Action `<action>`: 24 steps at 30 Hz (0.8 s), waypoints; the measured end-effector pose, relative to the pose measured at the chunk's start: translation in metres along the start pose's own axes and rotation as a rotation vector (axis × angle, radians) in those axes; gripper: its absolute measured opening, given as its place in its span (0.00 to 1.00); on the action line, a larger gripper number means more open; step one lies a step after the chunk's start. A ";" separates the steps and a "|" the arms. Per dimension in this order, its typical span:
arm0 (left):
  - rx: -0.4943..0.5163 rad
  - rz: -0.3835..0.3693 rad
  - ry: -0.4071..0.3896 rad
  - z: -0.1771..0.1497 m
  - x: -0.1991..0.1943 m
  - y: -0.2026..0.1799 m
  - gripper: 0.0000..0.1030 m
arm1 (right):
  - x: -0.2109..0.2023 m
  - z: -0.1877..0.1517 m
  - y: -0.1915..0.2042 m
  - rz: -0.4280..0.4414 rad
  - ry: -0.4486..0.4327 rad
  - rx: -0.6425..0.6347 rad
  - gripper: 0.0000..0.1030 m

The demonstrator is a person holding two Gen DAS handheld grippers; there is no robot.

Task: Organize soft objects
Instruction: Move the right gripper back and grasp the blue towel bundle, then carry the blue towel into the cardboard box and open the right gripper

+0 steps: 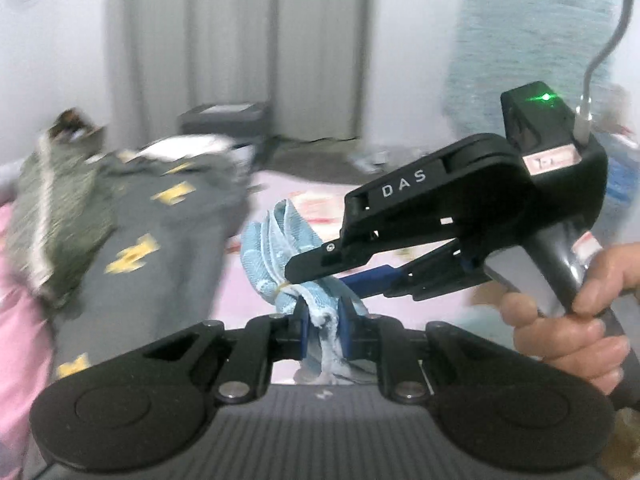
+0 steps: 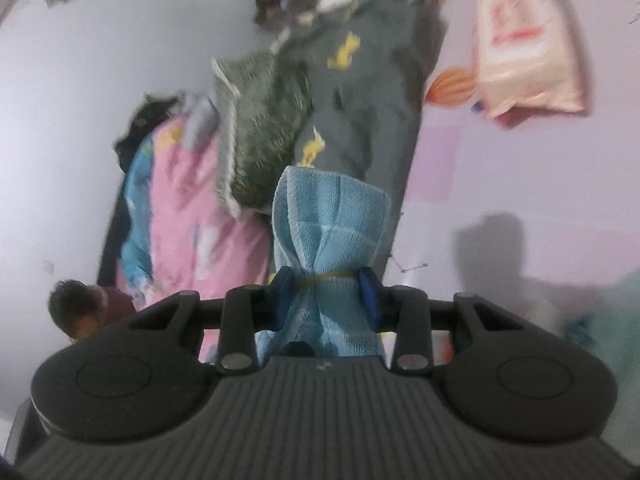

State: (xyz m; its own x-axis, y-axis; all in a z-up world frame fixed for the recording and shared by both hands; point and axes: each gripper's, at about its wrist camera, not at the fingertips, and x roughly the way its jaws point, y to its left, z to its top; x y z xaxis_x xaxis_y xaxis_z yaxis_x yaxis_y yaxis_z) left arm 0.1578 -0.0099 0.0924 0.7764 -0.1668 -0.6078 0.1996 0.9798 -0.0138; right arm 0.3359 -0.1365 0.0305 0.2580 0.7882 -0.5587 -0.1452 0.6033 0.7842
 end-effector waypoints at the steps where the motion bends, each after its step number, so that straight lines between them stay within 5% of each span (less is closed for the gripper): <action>1: 0.021 -0.037 -0.005 0.000 -0.003 -0.018 0.15 | -0.019 -0.004 -0.005 0.000 -0.024 0.006 0.33; 8: 0.165 -0.306 0.037 -0.006 0.004 -0.147 0.17 | -0.182 -0.050 -0.071 -0.134 -0.209 0.066 0.32; 13: 0.241 -0.489 0.102 -0.018 0.011 -0.224 0.32 | -0.280 -0.090 -0.122 -0.286 -0.306 0.149 0.28; 18: 0.258 -0.512 0.124 -0.027 0.021 -0.245 0.33 | -0.342 -0.123 -0.161 -0.419 -0.349 0.193 0.19; 24: 0.211 -0.458 0.135 -0.027 0.027 -0.224 0.33 | -0.360 -0.134 -0.185 -0.620 -0.317 0.124 0.19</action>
State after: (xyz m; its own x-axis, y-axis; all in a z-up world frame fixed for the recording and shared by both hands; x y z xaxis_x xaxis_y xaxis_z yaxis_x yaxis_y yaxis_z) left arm 0.1175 -0.2311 0.0575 0.5000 -0.5431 -0.6746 0.6277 0.7639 -0.1498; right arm 0.1418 -0.5156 0.0502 0.5264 0.2189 -0.8216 0.2239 0.8965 0.3823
